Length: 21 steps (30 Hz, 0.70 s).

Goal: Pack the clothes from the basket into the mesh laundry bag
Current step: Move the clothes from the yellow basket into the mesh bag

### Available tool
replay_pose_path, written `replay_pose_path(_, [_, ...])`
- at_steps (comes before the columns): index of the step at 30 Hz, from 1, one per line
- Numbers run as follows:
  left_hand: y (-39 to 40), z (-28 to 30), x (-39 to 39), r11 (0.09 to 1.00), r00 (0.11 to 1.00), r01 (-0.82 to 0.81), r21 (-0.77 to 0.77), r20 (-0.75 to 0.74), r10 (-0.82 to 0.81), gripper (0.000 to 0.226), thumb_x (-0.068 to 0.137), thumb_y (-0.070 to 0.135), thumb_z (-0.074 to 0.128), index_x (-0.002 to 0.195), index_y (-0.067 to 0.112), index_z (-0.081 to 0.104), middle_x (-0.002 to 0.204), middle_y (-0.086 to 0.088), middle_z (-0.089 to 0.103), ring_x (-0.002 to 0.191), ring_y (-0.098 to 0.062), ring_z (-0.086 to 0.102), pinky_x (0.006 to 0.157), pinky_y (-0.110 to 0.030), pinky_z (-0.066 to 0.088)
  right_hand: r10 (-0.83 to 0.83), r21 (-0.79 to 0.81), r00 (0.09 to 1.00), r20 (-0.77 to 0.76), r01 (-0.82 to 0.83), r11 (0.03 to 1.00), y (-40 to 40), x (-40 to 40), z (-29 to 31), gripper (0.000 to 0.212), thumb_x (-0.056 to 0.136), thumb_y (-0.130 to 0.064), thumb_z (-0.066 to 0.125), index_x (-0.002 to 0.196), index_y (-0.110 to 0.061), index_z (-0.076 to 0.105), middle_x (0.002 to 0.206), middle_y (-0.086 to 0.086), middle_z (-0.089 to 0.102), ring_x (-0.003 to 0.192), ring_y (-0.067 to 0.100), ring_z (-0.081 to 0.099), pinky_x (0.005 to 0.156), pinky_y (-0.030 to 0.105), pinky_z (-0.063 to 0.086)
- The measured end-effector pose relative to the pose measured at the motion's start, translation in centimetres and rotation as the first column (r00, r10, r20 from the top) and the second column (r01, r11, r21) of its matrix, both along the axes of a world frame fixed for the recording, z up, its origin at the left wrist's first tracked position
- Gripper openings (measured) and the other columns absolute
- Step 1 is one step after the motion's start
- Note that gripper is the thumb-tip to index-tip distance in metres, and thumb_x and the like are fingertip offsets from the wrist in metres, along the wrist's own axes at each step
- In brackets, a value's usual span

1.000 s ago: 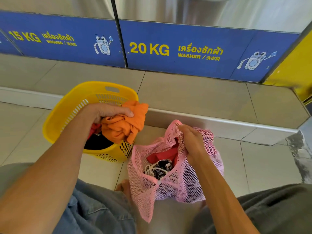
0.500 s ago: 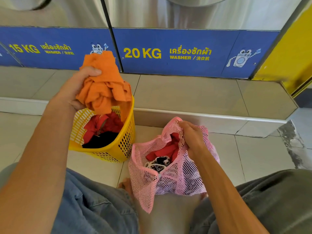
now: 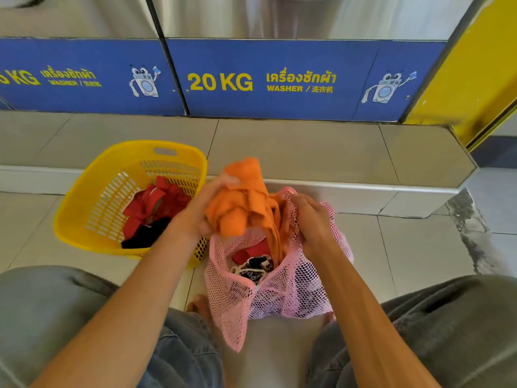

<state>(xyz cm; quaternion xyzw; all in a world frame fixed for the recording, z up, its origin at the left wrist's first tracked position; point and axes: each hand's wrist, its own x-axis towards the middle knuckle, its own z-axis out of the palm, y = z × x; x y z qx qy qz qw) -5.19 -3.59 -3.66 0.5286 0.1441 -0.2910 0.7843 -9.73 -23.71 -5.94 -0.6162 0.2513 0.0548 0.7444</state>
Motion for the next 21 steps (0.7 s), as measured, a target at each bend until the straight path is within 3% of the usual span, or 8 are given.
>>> replay_pose_path(3, [-4.3,-1.9,-2.7,0.97,0.972,0.221,0.103,-0.1,-0.211,0.02,0.092,0.017,0.054,0.089,0.007,0.07,0.074,-0.013,0.075,0.061,-0.021,0.071,0.065,-0.03,0.06,0.028,-0.002,0.999,0.024,-0.028,1.0,0.6,-0.2,-0.2,0.022,0.094,-0.035,0.067,0.1,-0.021,0.082,0.101,0.009,0.082,0.103,0.032,0.076,0.097,0.055,0.059])
replay_pose_path(6, [-6.8,-6.5,-3.5,0.957,0.974,0.202,0.209,-0.147,-0.174,0.009,0.092,0.012,0.062,0.085,0.007,0.066,0.066,-0.009,0.073,0.055,-0.017,0.069,0.058,-0.027,0.06,0.04,-0.006,0.998,0.044,-0.039,0.999,0.8,-0.2,-0.6,0.033,0.085,-0.046,0.07,0.103,-0.02,0.082,0.101,0.007,0.082,0.106,0.032,0.075,0.1,0.055,0.057])
replay_pose_path(9, [-9.1,-10.2,-4.5,0.883,0.987,0.109,0.456,0.057,-0.151,0.026,0.085,0.026,0.073,0.109,0.028,0.064,0.095,-0.004,0.075,0.093,-0.023,0.072,0.086,-0.045,0.059,0.045,0.03,0.998,0.036,-0.046,0.998,0.3,-0.2,-0.6,0.026,0.093,-0.037,0.069,0.105,-0.018,0.081,0.104,0.011,0.081,0.103,0.033,0.076,0.1,0.053,0.058])
replay_pose_path(12, [-10.6,-10.9,-5.4,0.851,0.959,0.01,0.524,0.236,-0.156,0.021,0.086,0.03,0.07,0.1,0.035,0.055,0.106,0.0,0.065,0.109,-0.022,0.061,0.099,-0.038,0.05,0.053,0.093,0.998,0.016,-0.055,0.994,-0.6,0.1,-0.6,0.023,0.101,-0.023,0.064,0.115,-0.01,0.077,0.109,0.021,0.078,0.082,0.027,0.078,0.088,0.043,0.063])
replay_pose_path(14, [-10.6,-11.9,-4.6,0.82,0.942,0.074,0.568,0.229,-0.244,0.027,0.083,0.043,0.067,0.105,0.038,0.053,0.113,-0.002,0.063,0.114,-0.022,0.058,0.104,-0.038,0.047,0.056,0.106,0.998,0.017,-0.058,0.993,-0.9,0.4,-0.7,0.027,0.098,-0.025,0.064,0.118,-0.011,0.076,0.113,0.02,0.078,0.098,0.031,0.077,0.098,0.049,0.059])
replay_pose_path(17, [-9.3,-15.9,-1.8,0.54,0.839,0.229,0.81,0.117,-0.532,0.066,0.078,0.055,0.062,0.139,0.048,0.038,0.133,0.006,0.057,0.12,-0.018,0.057,0.103,-0.039,0.049,0.055,0.15,0.998,0.005,-0.055,0.987,-1.1,0.7,-0.7,0.027,0.099,-0.025,0.063,0.119,-0.011,0.075,0.114,0.018,0.078,0.112,0.036,0.073,0.104,0.055,0.055])
replay_pose_path(19, [-8.1,-16.9,0.3,0.453,0.873,0.194,0.87,0.057,-0.484,0.058,0.091,0.035,0.058,0.143,0.042,0.035,0.133,0.002,0.056,0.107,-0.016,0.061,0.089,-0.035,0.055,0.057,0.17,0.998,-0.018,-0.053,0.984,-1.3,1.0,-0.6,0.024,0.102,-0.023,0.061,0.119,-0.011,0.075,0.111,0.018,0.078,0.11,0.037,0.074,0.101,0.054,0.057])
replay_pose_path(21, [-6.3,-16.7,2.0,0.308,0.92,0.031,0.951,0.094,-0.382,0.046,0.095,0.015,0.047,0.136,0.038,0.05,0.143,0.0,0.051,0.125,-0.022,0.054,0.097,-0.04,0.051,0.054,0.152,0.998,-0.023,-0.05,0.987,-1.6,1.3,-0.8,0.022,0.101,-0.024,0.062,0.115,-0.015,0.077,0.109,0.016,0.079,0.108,0.037,0.074,0.1,0.055,0.057])
